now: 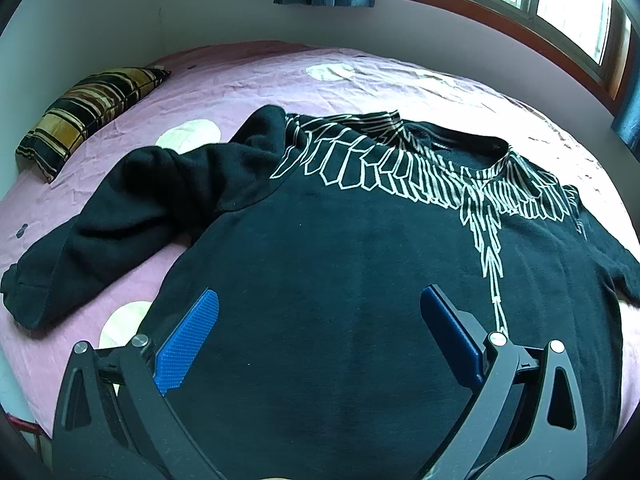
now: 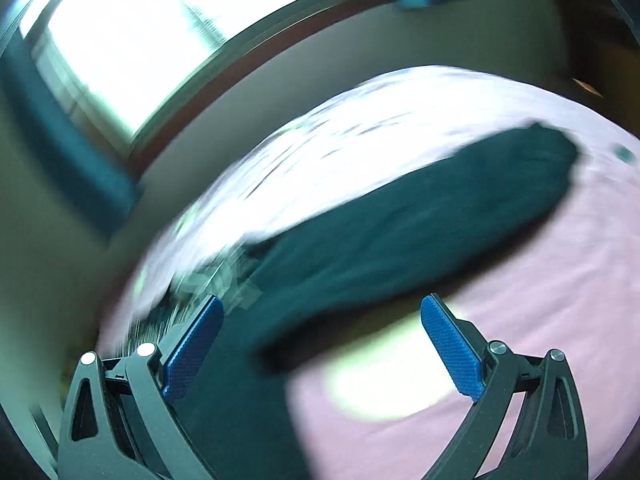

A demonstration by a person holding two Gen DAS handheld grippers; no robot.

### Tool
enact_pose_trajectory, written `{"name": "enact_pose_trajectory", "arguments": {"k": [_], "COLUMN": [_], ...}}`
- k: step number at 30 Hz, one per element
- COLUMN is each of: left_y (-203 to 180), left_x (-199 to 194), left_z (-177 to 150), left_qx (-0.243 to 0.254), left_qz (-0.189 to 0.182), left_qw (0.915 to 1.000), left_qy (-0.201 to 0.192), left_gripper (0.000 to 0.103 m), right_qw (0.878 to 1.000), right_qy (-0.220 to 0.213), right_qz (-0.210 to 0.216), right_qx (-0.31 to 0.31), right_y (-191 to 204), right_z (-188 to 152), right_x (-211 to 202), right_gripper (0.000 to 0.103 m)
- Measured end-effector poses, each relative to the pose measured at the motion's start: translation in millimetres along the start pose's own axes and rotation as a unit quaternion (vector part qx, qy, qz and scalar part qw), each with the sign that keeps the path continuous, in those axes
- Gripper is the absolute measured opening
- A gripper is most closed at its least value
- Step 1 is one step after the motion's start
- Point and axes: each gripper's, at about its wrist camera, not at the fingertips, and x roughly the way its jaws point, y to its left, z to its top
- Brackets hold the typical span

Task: Fold small clothes
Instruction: 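Grasp the sweatshirt sleeve cuff with the right gripper and lift it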

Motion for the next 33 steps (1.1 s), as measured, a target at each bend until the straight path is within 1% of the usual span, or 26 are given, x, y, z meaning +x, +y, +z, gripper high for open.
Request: {"name": "enact_pose_trajectory", "arguments": {"k": [2, 3, 6, 7, 9, 11, 12, 13, 15, 18, 21, 23, 24, 25, 26, 27, 28, 30, 33], "left_y": [2, 3, 7, 9, 11, 12, 12, 11, 10, 8, 6, 5, 4, 4, 4, 4, 4, 4, 5], "left_x": [4, 7, 14, 16, 19, 21, 22, 23, 23, 22, 21, 20, 20, 21, 21, 22, 22, 21, 19], "left_z": [-1, -1, -3, -4, -6, -6, -7, -7, -6, -5, -4, -4, -4, -4, -5, -5, -5, -5, -6], "left_qx": [-0.002, -0.004, -0.01, -0.013, -0.02, -0.023, -0.024, -0.023, -0.021, -0.017, -0.018, -0.019, -0.018, -0.017, -0.016, -0.015, -0.015, -0.016, -0.013], "left_qz": [0.003, 0.007, 0.016, 0.019, 0.024, 0.027, 0.028, 0.028, 0.029, 0.032, 0.032, 0.031, 0.031, 0.031, 0.031, 0.03, 0.029, 0.028, 0.027], "left_qw": [1.0, 0.9999, 0.9996, 0.9995, 0.9991, 0.9989, 0.9987, 0.9987, 0.9986, 0.9987, 0.9987, 0.9987, 0.9987, 0.9987, 0.9987, 0.9986, 0.9986, 0.9987, 0.9989], "left_qy": [0.005, 0.009, 0.019, 0.022, 0.027, 0.032, 0.034, 0.036, 0.038, 0.034, 0.034, 0.035, 0.036, 0.037, 0.038, 0.04, 0.04, 0.04, 0.036], "left_gripper": [0.101, 0.101, 0.101, 0.101, 0.101, 0.101, 0.101, 0.101, 0.101, 0.101, 0.101, 0.101, 0.101, 0.101, 0.101, 0.101, 0.101, 0.101, 0.101], "right_qw": [0.997, 0.993, 0.98, 0.976, 0.97, 0.964, 0.962, 0.958, 0.954, 0.954, 0.949, 0.951, 0.957, 0.963, 0.966, 0.967, 0.966, 0.966, 0.966], "right_qy": [-0.028, -0.036, -0.05, -0.05, -0.047, -0.04, -0.033, -0.025, -0.018, -0.024, -0.037, -0.034, -0.026, -0.018, -0.012, -0.007, -0.009, -0.03, -0.059], "right_qz": [-0.003, 0.001, -0.008, -0.008, 0.011, 0.029, 0.04, 0.048, 0.05, 0.054, 0.056, 0.049, 0.039, 0.031, 0.027, 0.03, 0.037, 0.048, 0.072], "right_qx": [0.072, 0.111, 0.195, 0.213, 0.239, 0.26, 0.27, 0.28, 0.296, 0.295, 0.308, 0.302, 0.287, 0.268, 0.256, 0.252, 0.255, 0.253, 0.241], "right_y": [-53, -84, -149, -165, -186, -199, -206, -215, -223, -229, -235, -234, -228, -222, -220, -218, -216, -209, -186], "right_z": [24, 38, 62, 67, 72, 73, 74, 75, 76, 84, 89, 95, 98, 102, 108, 108, 106, 105, 107], "right_x": [-9, -11, -12, -11, -4, 3, 10, 15, 27, 27, 34, 39, 41, 43, 47, 47, 46, 35, 14], "right_gripper": [0.099, 0.098, 0.098, 0.097, 0.096, 0.088, 0.073, 0.062, 0.055, 0.055, 0.055, 0.054, 0.053, 0.041, 0.031, 0.024, 0.02, 0.013, 0.01]}}
